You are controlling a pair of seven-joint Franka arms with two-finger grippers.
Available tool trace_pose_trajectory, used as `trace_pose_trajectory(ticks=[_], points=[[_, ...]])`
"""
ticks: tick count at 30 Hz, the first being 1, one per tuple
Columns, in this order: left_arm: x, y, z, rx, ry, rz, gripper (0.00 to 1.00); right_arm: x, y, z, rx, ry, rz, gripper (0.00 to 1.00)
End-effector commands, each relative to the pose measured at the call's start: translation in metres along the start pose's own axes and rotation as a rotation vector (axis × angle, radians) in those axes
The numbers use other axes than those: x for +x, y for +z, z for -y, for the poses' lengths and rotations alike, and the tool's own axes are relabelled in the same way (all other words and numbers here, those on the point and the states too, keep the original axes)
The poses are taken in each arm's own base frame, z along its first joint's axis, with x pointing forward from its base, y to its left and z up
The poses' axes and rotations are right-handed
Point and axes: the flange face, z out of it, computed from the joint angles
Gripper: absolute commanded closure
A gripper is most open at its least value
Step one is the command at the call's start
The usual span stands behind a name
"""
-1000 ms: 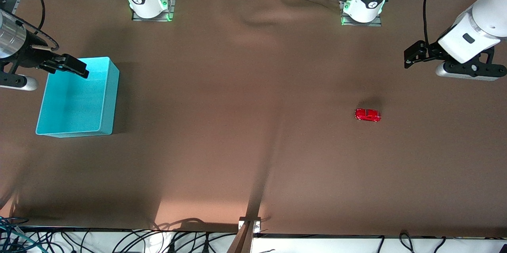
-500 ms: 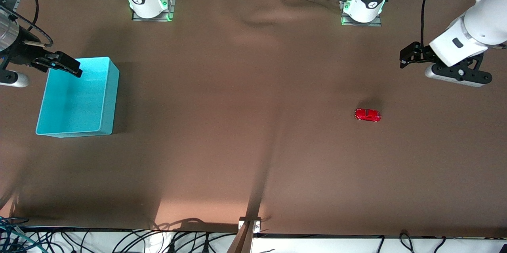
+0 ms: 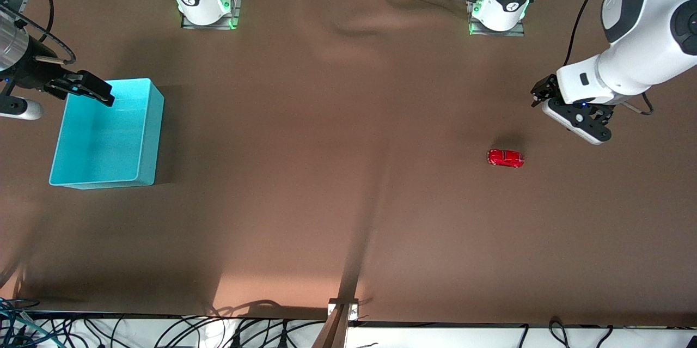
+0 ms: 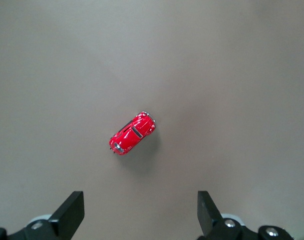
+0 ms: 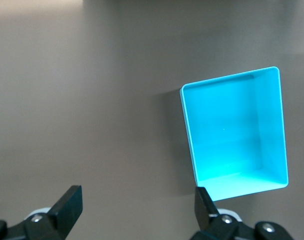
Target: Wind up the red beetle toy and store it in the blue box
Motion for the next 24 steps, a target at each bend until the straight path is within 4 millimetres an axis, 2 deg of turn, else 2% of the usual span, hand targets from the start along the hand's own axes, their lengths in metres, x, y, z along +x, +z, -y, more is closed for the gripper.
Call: trace_pose_trajectory(ticks=[1,6,7,16,24], points=[[0.004,0.037,0.011,-0.038,0.179,0.014,0.00,-0.001,-0.005,0.001,-0.006,0.000,-0.004,0.00],[-0.003,0.077,0.025,-0.059,0.367,0.014,0.00,-0.001,-0.003,0.002,-0.002,0.000,0.003,0.00],[-0.012,0.113,0.026,-0.038,0.482,-0.008,0.00,-0.002,-0.001,0.003,-0.004,-0.005,0.016,0.00],[-0.023,0.157,0.019,0.034,0.575,-0.045,0.00,-0.004,-0.001,0.011,-0.005,-0.017,0.019,0.00],[-0.009,0.185,0.023,0.136,0.714,-0.010,0.00,-0.006,0.000,0.013,-0.005,-0.020,0.028,0.00]])
